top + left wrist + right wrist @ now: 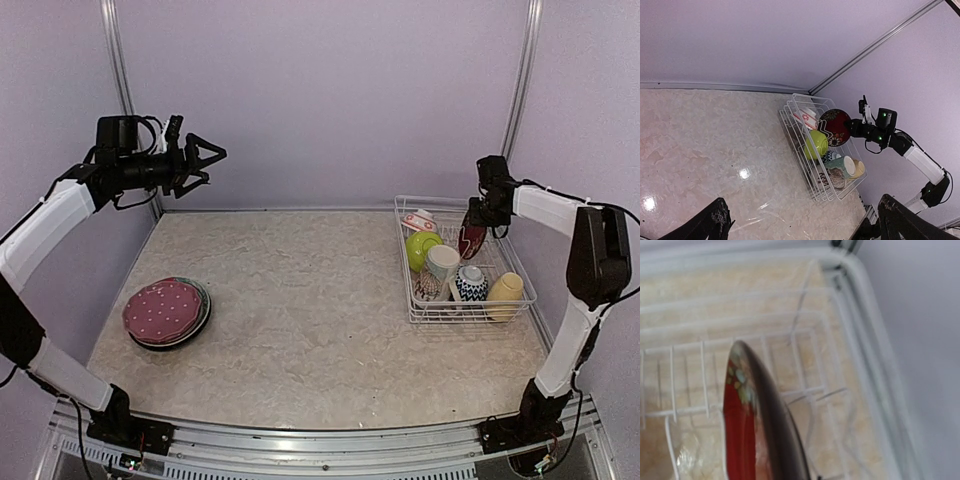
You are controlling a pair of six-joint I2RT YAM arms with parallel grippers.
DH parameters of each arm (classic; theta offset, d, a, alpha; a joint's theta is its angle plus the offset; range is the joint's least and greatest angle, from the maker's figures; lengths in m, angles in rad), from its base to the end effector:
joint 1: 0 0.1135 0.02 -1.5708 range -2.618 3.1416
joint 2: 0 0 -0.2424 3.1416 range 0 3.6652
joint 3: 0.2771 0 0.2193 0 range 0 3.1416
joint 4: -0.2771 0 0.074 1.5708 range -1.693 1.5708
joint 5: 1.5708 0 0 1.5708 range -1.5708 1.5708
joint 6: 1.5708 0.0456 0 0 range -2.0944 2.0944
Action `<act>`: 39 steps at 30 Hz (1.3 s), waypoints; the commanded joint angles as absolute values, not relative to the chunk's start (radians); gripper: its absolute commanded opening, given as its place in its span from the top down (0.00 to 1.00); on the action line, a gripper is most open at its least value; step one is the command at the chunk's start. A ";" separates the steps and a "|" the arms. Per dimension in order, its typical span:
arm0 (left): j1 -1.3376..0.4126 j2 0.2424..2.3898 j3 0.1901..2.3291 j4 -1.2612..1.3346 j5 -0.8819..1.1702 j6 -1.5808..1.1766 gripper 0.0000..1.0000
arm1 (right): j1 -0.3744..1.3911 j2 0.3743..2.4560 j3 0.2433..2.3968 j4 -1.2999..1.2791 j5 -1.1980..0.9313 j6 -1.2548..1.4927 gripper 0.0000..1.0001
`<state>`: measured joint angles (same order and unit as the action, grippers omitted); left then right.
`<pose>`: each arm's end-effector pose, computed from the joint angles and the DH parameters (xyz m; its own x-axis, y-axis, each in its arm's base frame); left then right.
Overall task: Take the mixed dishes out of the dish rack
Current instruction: Grab the plate from the dish rack, then pass from the right arm to the left
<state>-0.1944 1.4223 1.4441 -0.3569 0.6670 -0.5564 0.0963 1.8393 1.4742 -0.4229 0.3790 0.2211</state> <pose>0.2864 -0.0851 0.3817 -0.6569 -0.2936 -0.6945 0.4452 0.5923 -0.6715 0.3847 0.0202 0.2454 -0.6511 0.1418 -0.7456 0.3210 0.9416 -0.1013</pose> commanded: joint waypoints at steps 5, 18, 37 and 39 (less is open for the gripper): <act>-0.178 1.440 1.427 -0.310 0.732 -0.607 0.01 | 0.099 1.593 1.416 -0.353 0.457 0.221 1.00; -0.226 1.488 1.462 -0.364 0.734 -0.576 0.01 | 0.095 1.200 1.112 -0.115 0.026 0.459 1.00; -0.481 1.694 1.499 -0.330 0.954 -0.661 0.07 | 0.385 1.295 0.886 0.414 -0.393 0.842 1.00; -0.499 1.718 1.494 -0.308 0.978 -0.678 0.08 | 0.429 1.336 0.896 0.441 -0.395 0.855 1.00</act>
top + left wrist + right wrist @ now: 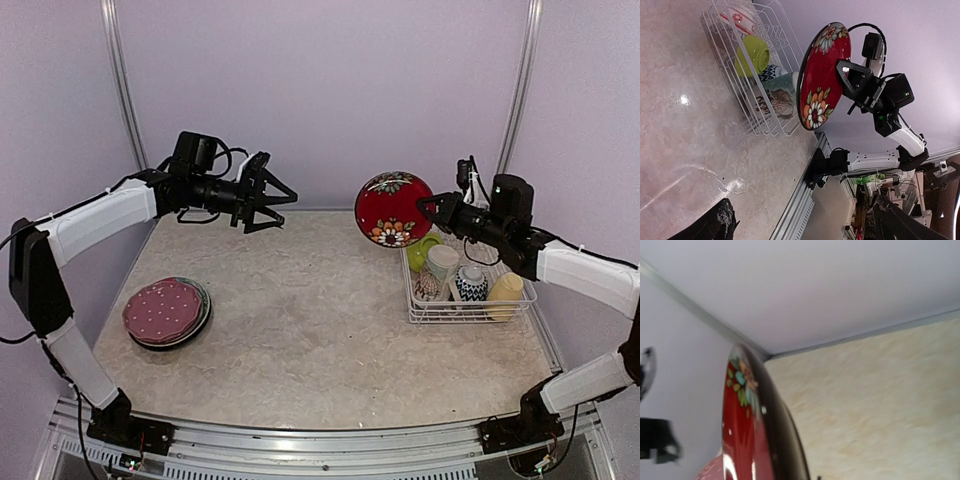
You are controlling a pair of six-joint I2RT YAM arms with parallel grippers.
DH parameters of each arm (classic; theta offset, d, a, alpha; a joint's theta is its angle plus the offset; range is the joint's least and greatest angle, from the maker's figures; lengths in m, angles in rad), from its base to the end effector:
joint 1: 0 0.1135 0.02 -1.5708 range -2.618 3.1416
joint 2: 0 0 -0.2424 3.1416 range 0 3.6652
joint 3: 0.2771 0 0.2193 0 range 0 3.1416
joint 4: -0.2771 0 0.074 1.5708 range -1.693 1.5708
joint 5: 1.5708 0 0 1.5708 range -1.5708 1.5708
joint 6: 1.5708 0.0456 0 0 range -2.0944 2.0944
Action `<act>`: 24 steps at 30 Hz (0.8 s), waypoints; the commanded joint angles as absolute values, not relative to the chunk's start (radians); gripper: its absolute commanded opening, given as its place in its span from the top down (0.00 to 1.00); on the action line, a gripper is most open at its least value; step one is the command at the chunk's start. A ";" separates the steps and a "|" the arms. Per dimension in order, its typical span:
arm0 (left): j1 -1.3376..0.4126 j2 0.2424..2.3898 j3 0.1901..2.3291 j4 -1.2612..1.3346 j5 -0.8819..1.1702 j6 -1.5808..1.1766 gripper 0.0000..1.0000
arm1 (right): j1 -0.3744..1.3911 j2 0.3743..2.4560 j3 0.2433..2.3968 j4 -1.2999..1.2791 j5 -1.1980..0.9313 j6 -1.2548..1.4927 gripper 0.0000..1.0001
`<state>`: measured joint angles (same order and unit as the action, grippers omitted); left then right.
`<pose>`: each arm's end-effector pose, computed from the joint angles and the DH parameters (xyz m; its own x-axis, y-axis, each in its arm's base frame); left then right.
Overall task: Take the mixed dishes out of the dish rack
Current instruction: Pass from the right arm to the left
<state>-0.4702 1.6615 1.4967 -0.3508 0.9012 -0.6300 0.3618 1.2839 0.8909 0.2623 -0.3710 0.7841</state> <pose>0.2948 -0.1899 0.3290 -0.8791 0.0366 -0.4752 0.4596 0.3290 -0.8249 0.2605 0.1162 0.3054 -0.5567 0.4930 -0.6686 -0.3855 0.5596 0.7336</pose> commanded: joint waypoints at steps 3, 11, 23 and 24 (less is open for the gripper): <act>-0.523 1.740 1.475 -0.277 1.001 -0.702 0.11 | 0.491 1.402 0.922 0.474 -0.410 0.874 1.00; -0.532 1.777 1.471 -0.291 0.976 -0.715 0.25 | 0.577 1.477 0.957 0.524 -0.407 0.894 1.00; -0.530 1.773 1.468 -0.326 0.915 -0.716 0.38 | 0.620 1.484 0.952 0.541 -0.390 0.897 1.00; -0.531 1.771 1.468 -0.320 0.923 -0.718 0.39 | 0.621 1.484 0.950 0.544 -0.389 0.899 1.00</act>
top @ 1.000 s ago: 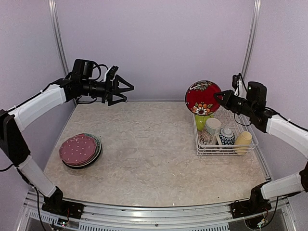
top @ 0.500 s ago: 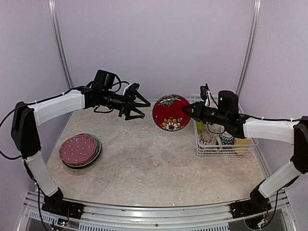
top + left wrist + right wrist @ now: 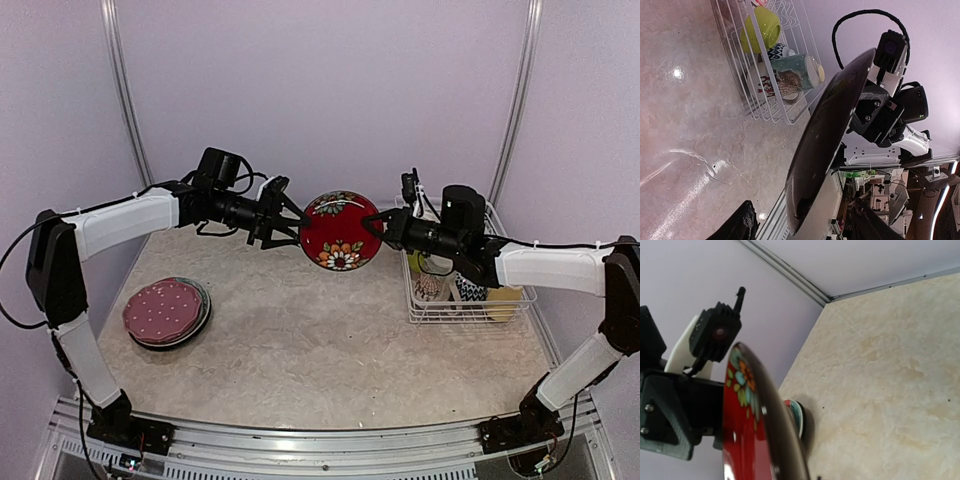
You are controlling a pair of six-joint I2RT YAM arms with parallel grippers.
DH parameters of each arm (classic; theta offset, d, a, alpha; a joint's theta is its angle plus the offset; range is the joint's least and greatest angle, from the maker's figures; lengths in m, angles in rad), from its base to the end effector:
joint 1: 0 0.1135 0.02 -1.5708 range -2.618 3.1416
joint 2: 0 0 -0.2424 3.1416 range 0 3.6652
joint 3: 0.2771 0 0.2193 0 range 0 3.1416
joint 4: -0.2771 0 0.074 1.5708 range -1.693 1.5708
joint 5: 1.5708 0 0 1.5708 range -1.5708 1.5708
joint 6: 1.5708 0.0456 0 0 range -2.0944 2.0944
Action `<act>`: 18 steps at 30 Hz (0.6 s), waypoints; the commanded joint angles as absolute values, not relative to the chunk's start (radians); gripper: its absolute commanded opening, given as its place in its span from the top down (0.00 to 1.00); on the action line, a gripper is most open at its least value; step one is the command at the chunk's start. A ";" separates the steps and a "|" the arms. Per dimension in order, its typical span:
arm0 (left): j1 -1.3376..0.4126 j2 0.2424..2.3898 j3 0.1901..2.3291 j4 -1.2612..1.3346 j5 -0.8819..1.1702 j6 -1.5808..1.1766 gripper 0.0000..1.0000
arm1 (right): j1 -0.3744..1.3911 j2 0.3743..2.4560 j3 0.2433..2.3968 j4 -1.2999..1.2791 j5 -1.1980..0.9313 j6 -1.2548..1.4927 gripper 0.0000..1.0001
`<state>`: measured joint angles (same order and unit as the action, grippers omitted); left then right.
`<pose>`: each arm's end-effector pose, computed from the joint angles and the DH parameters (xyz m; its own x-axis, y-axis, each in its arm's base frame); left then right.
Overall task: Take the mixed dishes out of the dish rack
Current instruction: Pass from the right arm to the left
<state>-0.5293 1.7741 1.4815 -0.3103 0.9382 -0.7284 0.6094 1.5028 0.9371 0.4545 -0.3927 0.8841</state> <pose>0.3020 -0.2193 0.2903 -0.9457 0.0972 -0.3103 0.3249 0.3211 -0.8896 0.2599 0.2027 0.2800 -0.7078 0.3773 -0.5972 -0.4626 0.3914 0.7955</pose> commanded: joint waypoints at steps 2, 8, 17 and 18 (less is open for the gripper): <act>-0.533 1.770 1.466 -0.305 0.946 -0.725 0.41 | 0.625 1.494 0.955 0.554 -0.396 0.907 1.00; -0.537 1.768 1.444 -0.248 0.985 -0.778 0.60 | 0.643 1.514 0.968 0.595 -0.408 0.925 1.00; -0.536 1.747 1.443 -0.252 0.971 -0.763 0.90 | 0.658 1.505 0.960 0.603 -0.404 0.931 1.00; -0.536 1.746 1.446 -0.254 0.970 -0.760 0.93 | 0.658 1.505 0.959 0.603 -0.404 0.930 1.00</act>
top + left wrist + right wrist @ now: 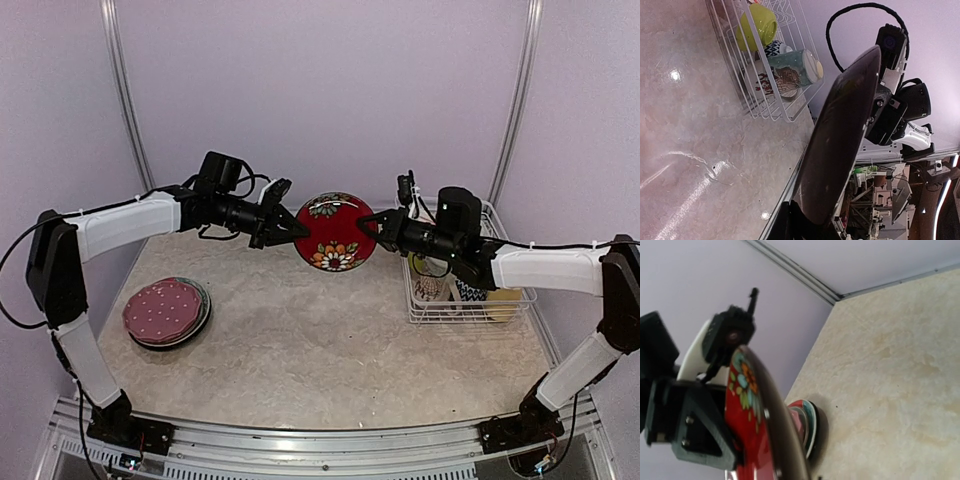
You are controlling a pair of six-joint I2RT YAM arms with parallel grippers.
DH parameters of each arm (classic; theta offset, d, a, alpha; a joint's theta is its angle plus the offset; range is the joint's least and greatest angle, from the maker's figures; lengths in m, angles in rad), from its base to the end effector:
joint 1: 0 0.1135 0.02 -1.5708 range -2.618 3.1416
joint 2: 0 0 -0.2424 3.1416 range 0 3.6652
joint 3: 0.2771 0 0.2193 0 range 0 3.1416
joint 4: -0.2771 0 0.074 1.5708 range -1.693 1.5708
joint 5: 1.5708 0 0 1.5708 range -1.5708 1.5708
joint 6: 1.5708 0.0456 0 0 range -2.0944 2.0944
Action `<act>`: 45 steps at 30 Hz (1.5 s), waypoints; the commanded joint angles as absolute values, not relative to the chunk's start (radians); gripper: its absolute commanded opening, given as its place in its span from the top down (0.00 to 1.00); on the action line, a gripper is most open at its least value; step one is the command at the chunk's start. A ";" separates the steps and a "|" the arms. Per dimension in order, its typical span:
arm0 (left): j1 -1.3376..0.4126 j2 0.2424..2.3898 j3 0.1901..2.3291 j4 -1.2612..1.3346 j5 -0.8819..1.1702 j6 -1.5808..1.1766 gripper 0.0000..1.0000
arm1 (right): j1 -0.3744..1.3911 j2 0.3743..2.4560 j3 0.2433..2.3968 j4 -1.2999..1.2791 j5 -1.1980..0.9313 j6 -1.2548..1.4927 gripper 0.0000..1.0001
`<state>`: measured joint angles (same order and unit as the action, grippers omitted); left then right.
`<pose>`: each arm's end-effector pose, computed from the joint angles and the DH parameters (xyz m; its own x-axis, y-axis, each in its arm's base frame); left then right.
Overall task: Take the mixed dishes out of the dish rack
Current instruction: Pass from the right arm to the left, then place the plate on the plate.
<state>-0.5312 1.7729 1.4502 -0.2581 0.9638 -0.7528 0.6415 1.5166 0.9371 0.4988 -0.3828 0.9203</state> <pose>0.3012 -0.2204 0.2861 -0.9476 0.1044 -0.3020 0.3195 0.2951 -0.9005 0.2559 0.2124 0.2809 -0.7182 0.3849 -0.5796 -0.4654 0.3535 0.8114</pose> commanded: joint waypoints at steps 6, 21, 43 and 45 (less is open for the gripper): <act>-0.529 1.734 1.448 -0.288 0.919 -0.725 1.00 | 0.663 1.495 0.942 0.596 -0.382 0.919 0.94; -0.457 1.718 1.447 -0.278 0.909 -0.763 1.00 | 0.653 1.428 0.956 0.376 -0.227 0.757 0.01; 0.174 1.055 0.860 -0.781 0.596 -0.771 1.00 | 0.627 1.125 0.915 0.066 0.079 0.539 0.00; 0.215 1.014 0.831 -0.819 0.524 -0.777 1.00 | 0.627 1.124 0.903 0.075 0.088 0.544 0.00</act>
